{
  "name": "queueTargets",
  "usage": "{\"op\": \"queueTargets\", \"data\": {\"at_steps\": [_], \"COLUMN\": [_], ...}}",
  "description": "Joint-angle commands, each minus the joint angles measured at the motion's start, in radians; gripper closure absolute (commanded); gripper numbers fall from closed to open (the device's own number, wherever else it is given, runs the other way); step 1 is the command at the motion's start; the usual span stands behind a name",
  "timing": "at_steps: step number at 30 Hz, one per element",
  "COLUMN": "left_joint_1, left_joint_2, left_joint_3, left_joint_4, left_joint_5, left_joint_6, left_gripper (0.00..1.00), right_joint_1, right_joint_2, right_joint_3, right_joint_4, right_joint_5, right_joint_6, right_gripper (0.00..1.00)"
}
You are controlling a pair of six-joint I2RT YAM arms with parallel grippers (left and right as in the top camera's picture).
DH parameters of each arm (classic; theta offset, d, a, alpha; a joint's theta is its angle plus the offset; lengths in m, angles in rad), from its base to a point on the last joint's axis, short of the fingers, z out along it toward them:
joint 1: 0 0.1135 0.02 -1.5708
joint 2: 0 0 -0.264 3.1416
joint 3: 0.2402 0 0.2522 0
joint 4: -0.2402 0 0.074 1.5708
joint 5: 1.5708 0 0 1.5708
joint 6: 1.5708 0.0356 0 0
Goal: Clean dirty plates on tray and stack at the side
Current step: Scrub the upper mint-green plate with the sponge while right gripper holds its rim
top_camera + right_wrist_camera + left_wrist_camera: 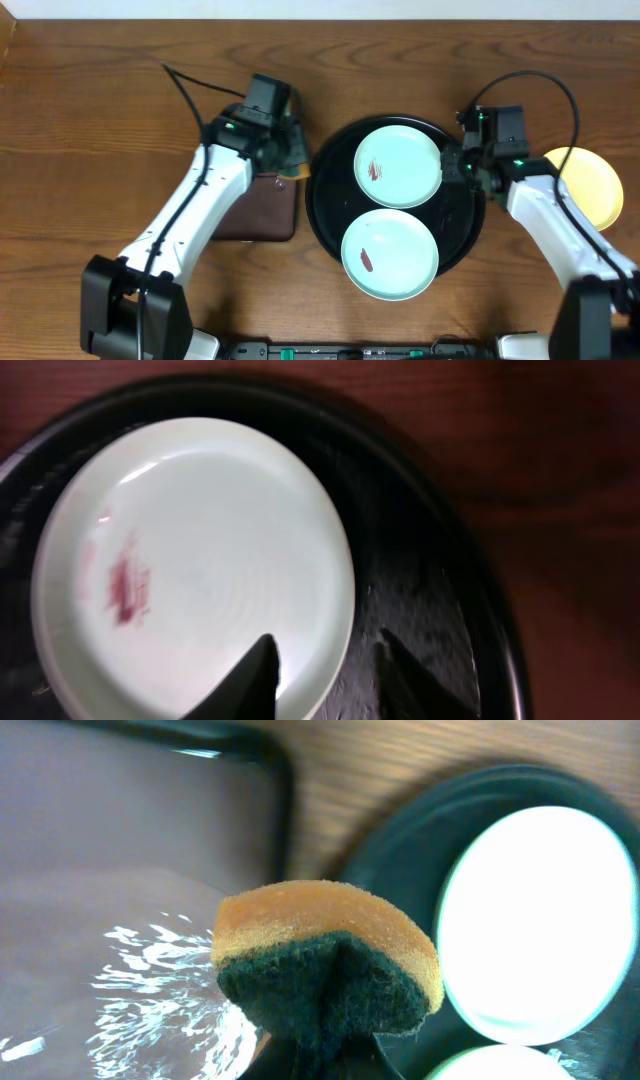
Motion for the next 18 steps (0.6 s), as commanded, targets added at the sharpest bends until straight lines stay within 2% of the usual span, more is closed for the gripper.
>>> {"op": "queueTargets", "data": {"at_steps": [1, 7, 11, 15, 18], "left_joint_1": [-0.055, -0.146, -0.19, -0.222, -0.24], "left_joint_2": [0.016, 0.016, 0.017, 0.022, 0.038], "left_joint_3": [0.009, 0.009, 0.009, 0.009, 0.009], "left_joint_4": [0.061, 0.21, 0.249, 0.289, 0.295], "left_joint_5": [0.055, 0.053, -0.01, -0.028, -0.028], "left_joint_6": [-0.071, -0.132, -0.194, -0.199, -0.204], "left_gripper": [0.93, 0.93, 0.92, 0.92, 0.92], "right_joint_1": [0.007, 0.007, 0.009, 0.015, 0.016], "right_joint_2": [0.056, 0.172, 0.228, 0.258, 0.251], "right_joint_3": [0.011, 0.011, 0.011, 0.011, 0.012], "right_joint_4": [0.063, 0.118, 0.123, 0.1, 0.074], "right_joint_5": [0.012, -0.013, -0.055, -0.055, -0.05], "right_joint_6": [-0.044, -0.043, -0.04, -0.024, -0.01], "right_gripper": [0.69, 0.77, 0.82, 0.97, 0.99]}}
